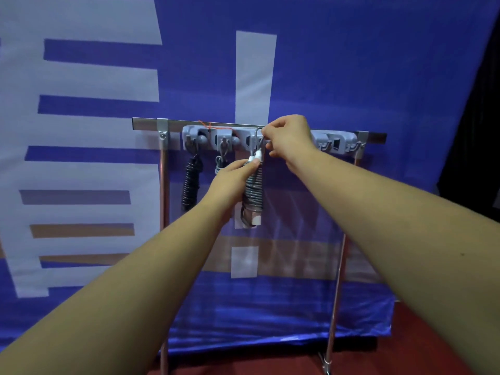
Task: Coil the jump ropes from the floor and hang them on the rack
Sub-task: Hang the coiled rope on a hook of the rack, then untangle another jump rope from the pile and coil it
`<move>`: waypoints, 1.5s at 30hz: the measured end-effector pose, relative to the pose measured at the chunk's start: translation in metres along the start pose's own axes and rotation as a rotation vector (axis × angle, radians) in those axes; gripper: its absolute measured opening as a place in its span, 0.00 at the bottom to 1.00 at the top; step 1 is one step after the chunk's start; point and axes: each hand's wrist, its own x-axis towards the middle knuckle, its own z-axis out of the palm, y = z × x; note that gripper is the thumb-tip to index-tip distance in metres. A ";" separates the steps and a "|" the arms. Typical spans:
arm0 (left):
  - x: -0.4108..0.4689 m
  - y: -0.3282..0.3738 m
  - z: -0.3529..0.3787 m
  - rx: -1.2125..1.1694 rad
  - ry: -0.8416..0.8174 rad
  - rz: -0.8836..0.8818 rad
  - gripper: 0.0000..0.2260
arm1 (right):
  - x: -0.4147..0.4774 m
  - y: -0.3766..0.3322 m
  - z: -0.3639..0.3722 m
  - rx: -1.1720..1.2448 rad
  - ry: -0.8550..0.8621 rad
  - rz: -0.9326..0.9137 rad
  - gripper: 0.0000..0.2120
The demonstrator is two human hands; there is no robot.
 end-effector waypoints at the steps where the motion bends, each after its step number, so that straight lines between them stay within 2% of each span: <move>1: 0.007 -0.001 0.002 -0.003 0.008 -0.008 0.12 | 0.006 0.002 0.002 -0.016 0.016 0.008 0.10; 6: 0.029 -0.014 0.006 0.079 0.066 -0.059 0.17 | 0.021 0.021 0.015 -0.005 0.008 0.076 0.10; 11: 0.042 -0.016 0.006 0.125 0.072 -0.071 0.17 | 0.028 0.030 0.018 0.243 -0.021 0.182 0.08; 13: 0.045 -0.019 0.006 0.109 0.063 -0.092 0.14 | 0.029 0.037 0.019 0.257 -0.028 0.232 0.06; 15: 0.044 -0.025 0.005 0.113 0.055 -0.116 0.12 | 0.030 0.044 0.024 0.152 -0.040 0.210 0.07; 18: 0.043 -0.035 0.003 0.198 0.087 -0.098 0.17 | 0.026 0.051 0.029 -0.030 -0.032 0.091 0.13; 22: 0.028 -0.038 -0.001 0.406 0.148 0.004 0.20 | -0.007 0.060 0.019 -0.238 -0.076 0.000 0.07; 24: 0.012 -0.046 -0.011 0.467 0.156 0.041 0.18 | -0.035 0.078 0.010 -0.377 -0.140 -0.039 0.07; 26: -0.006 -0.061 -0.025 0.510 0.099 0.033 0.12 | -0.065 0.105 0.003 -0.489 -0.206 -0.047 0.13; 28: -0.027 -0.084 -0.040 0.651 0.001 -0.028 0.09 | -0.099 0.138 -0.001 -0.635 -0.308 -0.016 0.18; 31: -0.062 -0.128 -0.063 0.901 -0.115 -0.147 0.10 | -0.153 0.188 -0.001 -0.781 -0.436 0.087 0.25; 35: -0.113 -0.197 -0.087 1.080 -0.208 -0.335 0.15 | -0.223 0.243 0.011 -0.830 -0.532 0.224 0.26; 38: -0.159 -0.252 -0.095 1.097 -0.269 -0.428 0.17 | -0.277 0.283 0.028 -0.826 -0.606 0.274 0.26; 45: -0.271 -0.379 -0.111 1.063 -0.431 -0.642 0.15 | -0.398 0.379 0.063 -0.790 -0.802 0.454 0.26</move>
